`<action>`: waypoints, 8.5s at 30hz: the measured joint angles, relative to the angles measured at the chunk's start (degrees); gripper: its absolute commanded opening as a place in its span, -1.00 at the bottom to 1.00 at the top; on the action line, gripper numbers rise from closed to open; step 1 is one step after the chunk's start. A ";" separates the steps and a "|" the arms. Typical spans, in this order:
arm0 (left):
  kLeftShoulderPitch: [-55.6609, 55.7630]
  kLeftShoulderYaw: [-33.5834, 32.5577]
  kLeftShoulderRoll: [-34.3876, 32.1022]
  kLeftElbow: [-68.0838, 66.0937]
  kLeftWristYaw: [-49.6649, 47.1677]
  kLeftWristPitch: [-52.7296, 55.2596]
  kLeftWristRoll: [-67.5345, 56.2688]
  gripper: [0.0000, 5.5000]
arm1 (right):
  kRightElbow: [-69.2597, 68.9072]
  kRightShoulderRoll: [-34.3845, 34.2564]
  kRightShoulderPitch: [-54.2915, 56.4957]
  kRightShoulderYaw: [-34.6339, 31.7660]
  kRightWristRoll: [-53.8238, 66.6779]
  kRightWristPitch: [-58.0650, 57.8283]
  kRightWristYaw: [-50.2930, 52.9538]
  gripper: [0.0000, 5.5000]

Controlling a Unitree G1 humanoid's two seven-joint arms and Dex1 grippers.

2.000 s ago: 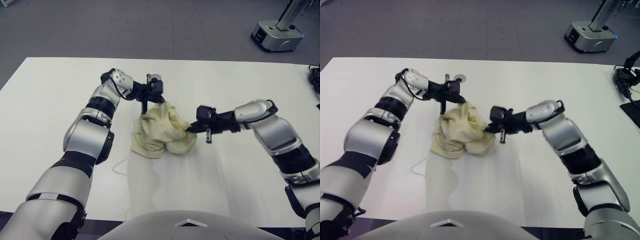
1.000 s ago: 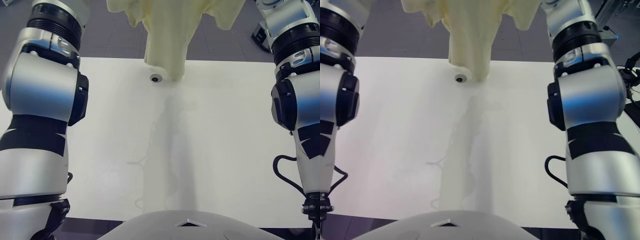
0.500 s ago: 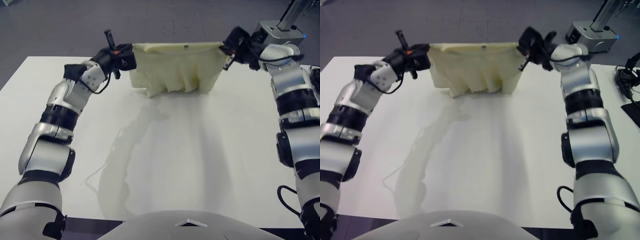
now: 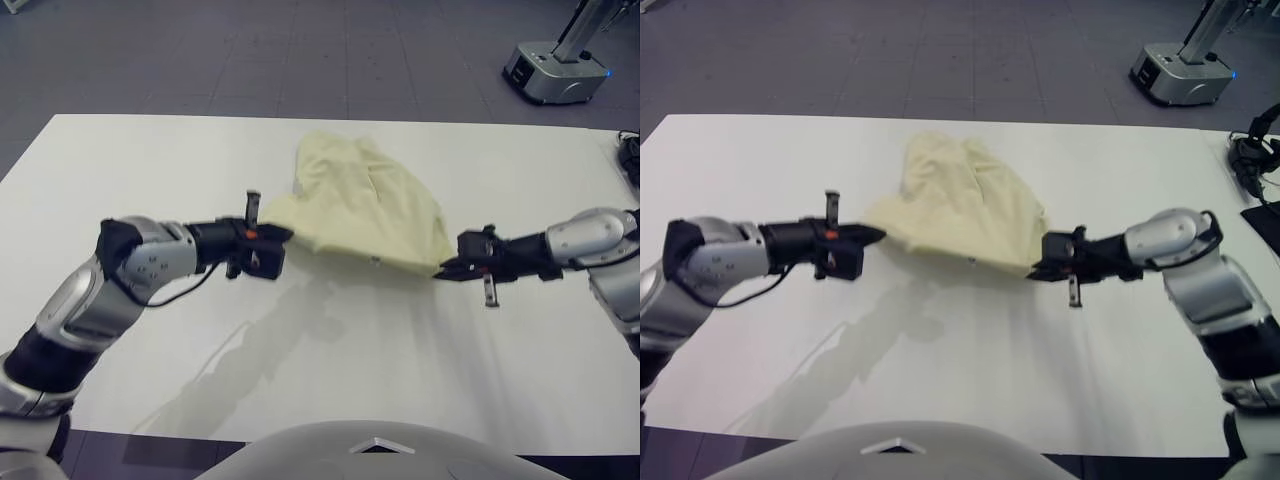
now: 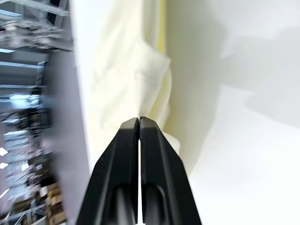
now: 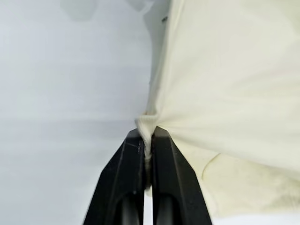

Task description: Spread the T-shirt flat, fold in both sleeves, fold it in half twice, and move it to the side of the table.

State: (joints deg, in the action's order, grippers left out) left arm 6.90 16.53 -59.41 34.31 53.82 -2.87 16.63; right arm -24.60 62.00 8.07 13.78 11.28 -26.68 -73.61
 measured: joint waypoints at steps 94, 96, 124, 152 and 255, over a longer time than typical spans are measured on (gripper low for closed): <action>16.95 -11.93 14.27 -21.33 -12.76 35.31 -7.69 0.95 | 41.73 -36.80 33.52 -16.49 2.29 -24.52 36.64 0.96; 17.92 -9.34 19.06 -25.69 -16.26 34.65 -7.09 0.95 | 52.33 -42.38 38.19 -18.69 3.84 -24.61 40.03 0.96; 16.48 -0.68 26.75 -24.81 -20.13 33.53 -2.29 0.96 | 89.21 -47.48 49.43 -14.63 -4.72 -9.50 36.43 -0.62; 12.02 -0.53 26.38 -20.93 -19.85 36.70 -2.18 0.96 | 43.57 -53.21 31.09 3.26 -7.10 -22.54 35.70 -0.82; 8.71 3.12 24.93 -19.84 -18.07 36.74 0.10 0.96 | 65.11 -56.54 38.36 -5.67 -3.19 -11.81 40.31 0.39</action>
State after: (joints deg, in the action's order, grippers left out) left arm 15.61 19.65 -34.47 14.47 35.75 33.87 16.73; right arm 40.52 5.46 46.43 8.11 8.09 -38.49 -33.30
